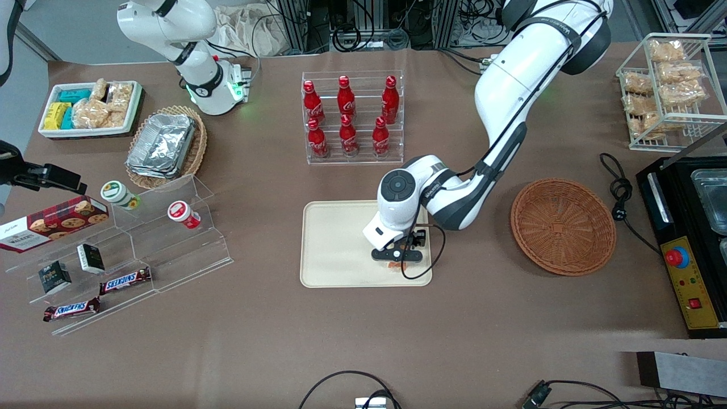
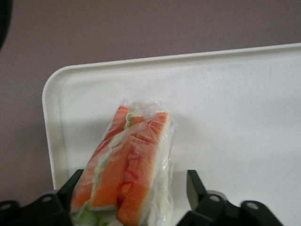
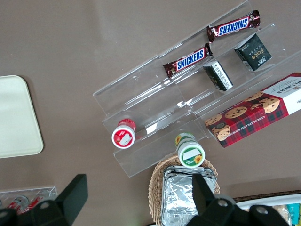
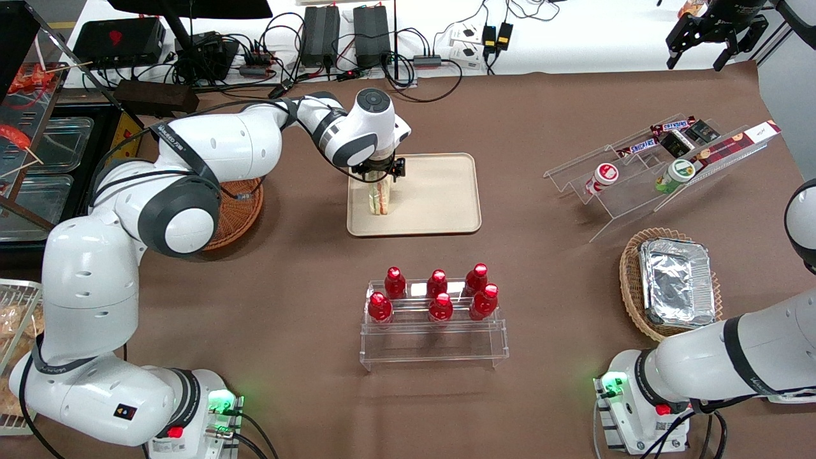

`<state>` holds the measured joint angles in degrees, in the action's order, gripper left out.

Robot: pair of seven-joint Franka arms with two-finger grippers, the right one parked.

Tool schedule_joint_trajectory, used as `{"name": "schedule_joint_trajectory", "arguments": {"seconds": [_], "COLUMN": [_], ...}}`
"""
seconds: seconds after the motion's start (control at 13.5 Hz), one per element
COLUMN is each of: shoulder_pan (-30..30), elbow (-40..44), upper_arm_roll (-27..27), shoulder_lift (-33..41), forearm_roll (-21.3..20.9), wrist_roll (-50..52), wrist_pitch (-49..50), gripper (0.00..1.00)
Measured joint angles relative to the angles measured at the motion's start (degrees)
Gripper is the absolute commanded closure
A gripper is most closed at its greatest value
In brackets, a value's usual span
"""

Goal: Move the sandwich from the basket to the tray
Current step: 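Lower the held sandwich onto the cream tray, then open the left gripper to release the sandwich on the tray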

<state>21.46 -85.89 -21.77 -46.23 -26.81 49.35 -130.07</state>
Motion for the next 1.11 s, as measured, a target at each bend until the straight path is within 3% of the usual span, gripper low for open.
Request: {"name": "schedule_joint_trajectory", "arguments": {"seconds": [1.11], "shoulder_pan": [-0.35], "elbow": [3.40], "upper_arm_roll": [0.12], "shoulder_lift": [2.53], "forearm_roll": [0.02], "wrist_roll": [0.12], "wrist_pitch": [3.73], "gripper": [0.00]}}
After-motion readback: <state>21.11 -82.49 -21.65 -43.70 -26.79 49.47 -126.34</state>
